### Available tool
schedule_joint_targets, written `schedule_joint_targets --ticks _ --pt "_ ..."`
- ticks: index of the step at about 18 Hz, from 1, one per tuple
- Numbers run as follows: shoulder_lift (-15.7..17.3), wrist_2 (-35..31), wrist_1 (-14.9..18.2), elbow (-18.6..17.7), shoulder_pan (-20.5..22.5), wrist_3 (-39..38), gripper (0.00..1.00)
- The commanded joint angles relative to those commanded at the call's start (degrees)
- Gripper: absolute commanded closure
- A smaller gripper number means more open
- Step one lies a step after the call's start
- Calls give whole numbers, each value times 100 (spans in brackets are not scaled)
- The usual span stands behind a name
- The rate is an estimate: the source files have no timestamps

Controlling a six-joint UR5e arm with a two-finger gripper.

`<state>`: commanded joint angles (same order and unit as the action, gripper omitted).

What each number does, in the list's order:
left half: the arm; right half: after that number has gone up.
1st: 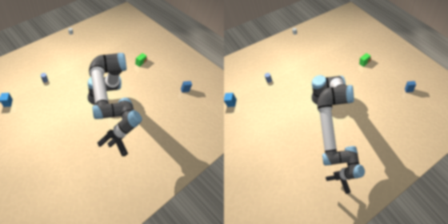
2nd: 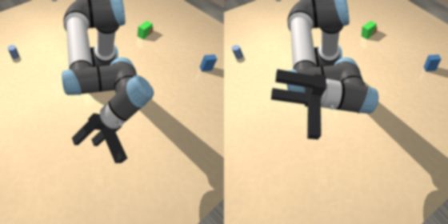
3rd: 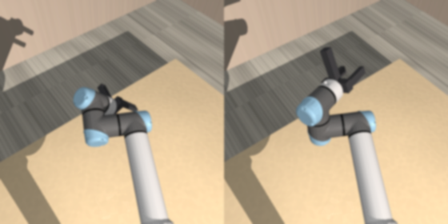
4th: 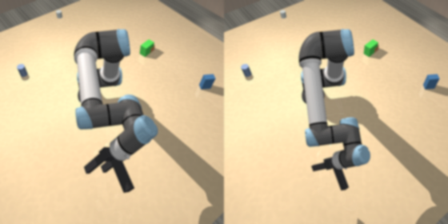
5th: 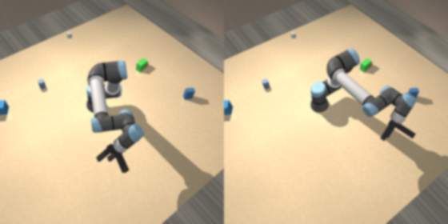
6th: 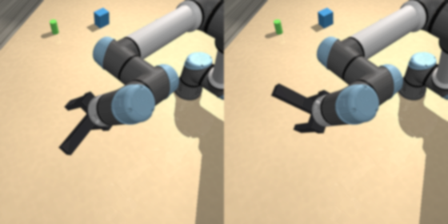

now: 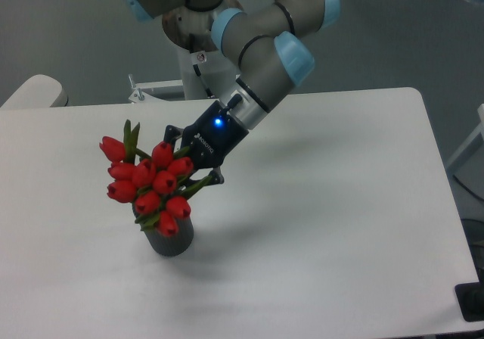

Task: Pick up the flowers from the vase
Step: 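Lift the gripped tulip bouquet up out of the grey vase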

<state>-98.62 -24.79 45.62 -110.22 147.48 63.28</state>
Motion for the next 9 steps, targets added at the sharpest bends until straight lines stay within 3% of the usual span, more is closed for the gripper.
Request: schedule_joint_targets --ticks 9 --pt "176 238 0 290 167 -641 88"
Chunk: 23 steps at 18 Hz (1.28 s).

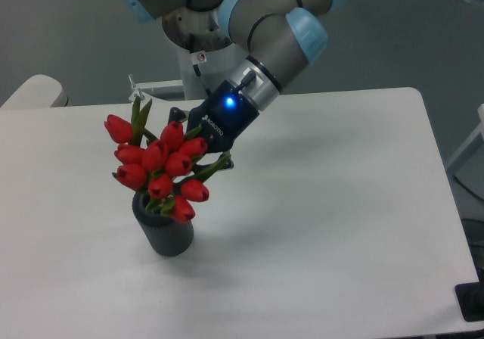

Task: Pick up the flowers from the vase
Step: 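Lift the gripped tulip bouquet up out of the grey vase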

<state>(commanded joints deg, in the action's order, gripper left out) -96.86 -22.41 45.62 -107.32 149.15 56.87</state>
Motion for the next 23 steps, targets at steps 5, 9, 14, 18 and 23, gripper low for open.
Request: schedule_joint_targets --ticks 5,9,14,18,23 --pt "0 0 0 176 36 -299 88" --pt "9 0 9 237 70 -466 89" --pt "18 219 9 299 237 -651 89" --pt "18 334 17 352 343 -721 90" --pt "88 343 17 405 361 -871 91"
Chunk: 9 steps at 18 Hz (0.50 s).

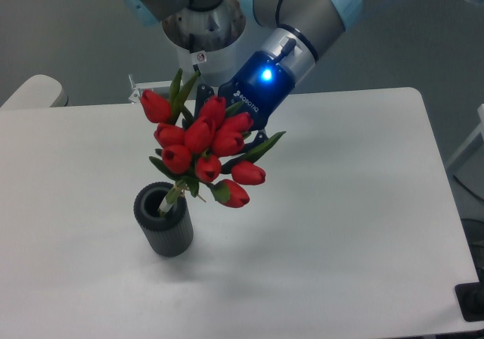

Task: Pick up the flowers from the vase
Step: 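Lift the gripped tulip bouquet up out of the grey vase, then carry the tulip bouquet away from the vase and hold it raised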

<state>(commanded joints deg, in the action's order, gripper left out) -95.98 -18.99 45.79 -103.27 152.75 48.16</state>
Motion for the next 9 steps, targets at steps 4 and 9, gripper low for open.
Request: schedule_joint_targets --ticks 4,9 --pt "167 0 0 -132 26 0 92" --pt "211 0 44 -45 149 -26 93"
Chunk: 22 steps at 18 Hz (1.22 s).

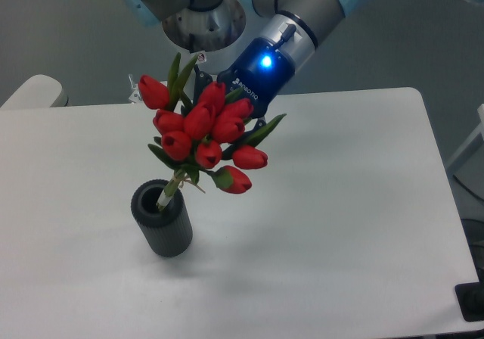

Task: Pick up the flowers from the vase
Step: 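Carry the tulip bouquet away from the vase and hold it raised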

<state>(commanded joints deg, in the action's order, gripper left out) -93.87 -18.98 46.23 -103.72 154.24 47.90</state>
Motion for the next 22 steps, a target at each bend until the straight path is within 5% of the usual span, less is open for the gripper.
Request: schedule_joint_targets --ticks 8,16,22 --pt "-114 53 -9 282 334 52 93" --pt "-1071 -70 -35 1195 704 535 93" --pt "-1327 -430 -35 1249 748 1264 93"
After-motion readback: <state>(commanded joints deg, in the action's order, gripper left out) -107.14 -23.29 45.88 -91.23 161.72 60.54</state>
